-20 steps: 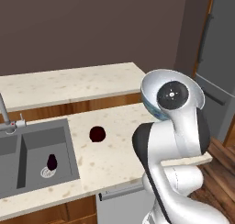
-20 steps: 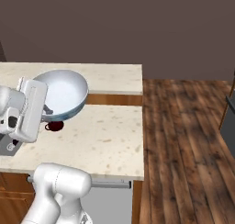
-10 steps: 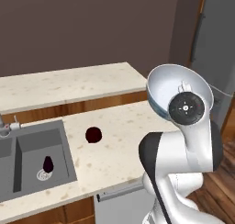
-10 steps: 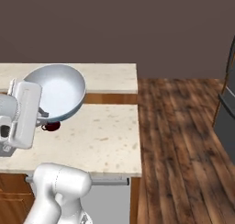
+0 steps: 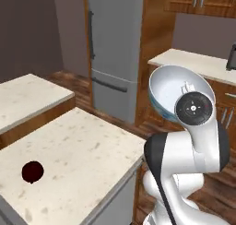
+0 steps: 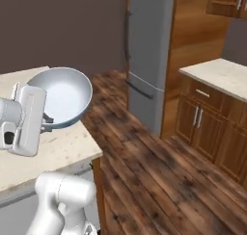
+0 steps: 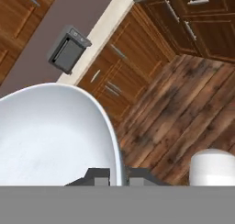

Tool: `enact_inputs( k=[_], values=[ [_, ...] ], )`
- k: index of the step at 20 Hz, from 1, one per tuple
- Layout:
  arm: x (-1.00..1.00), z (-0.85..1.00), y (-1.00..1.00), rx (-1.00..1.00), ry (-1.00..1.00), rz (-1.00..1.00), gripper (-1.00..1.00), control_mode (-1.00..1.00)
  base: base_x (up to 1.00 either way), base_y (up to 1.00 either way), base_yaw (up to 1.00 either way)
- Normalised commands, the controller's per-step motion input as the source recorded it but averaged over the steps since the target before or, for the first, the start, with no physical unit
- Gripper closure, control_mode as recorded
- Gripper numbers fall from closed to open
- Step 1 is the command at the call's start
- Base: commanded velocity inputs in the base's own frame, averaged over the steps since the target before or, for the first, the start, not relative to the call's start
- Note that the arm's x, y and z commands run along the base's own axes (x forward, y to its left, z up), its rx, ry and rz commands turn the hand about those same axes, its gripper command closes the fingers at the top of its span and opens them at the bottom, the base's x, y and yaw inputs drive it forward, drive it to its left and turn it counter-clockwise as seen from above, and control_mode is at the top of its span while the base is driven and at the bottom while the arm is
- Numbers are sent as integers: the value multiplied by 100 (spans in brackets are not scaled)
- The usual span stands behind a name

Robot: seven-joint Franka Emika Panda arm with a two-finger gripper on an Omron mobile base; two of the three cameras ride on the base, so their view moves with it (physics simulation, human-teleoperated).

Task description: Clear the mugs and bowl far away from the sink.

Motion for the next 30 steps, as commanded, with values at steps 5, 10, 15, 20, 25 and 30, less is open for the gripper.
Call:
enact_inputs(
  k=[5,10,15,20,25,30],
  values=[
    [0,0,0,0,0,0,100,100,0,0,-100],
    [0,0,0,0,0,0,100,100,0,0,-100],
    [0,0,0,0,0,0,100,100,0,0,-100],
    [0,0,0,0,0,0,100,100,0,0,-100],
    [0,0,0,0,0,0,100,100,15,29,-92],
    [0,0,0,0,0,0,100,100,81,77,-50]
  ],
)
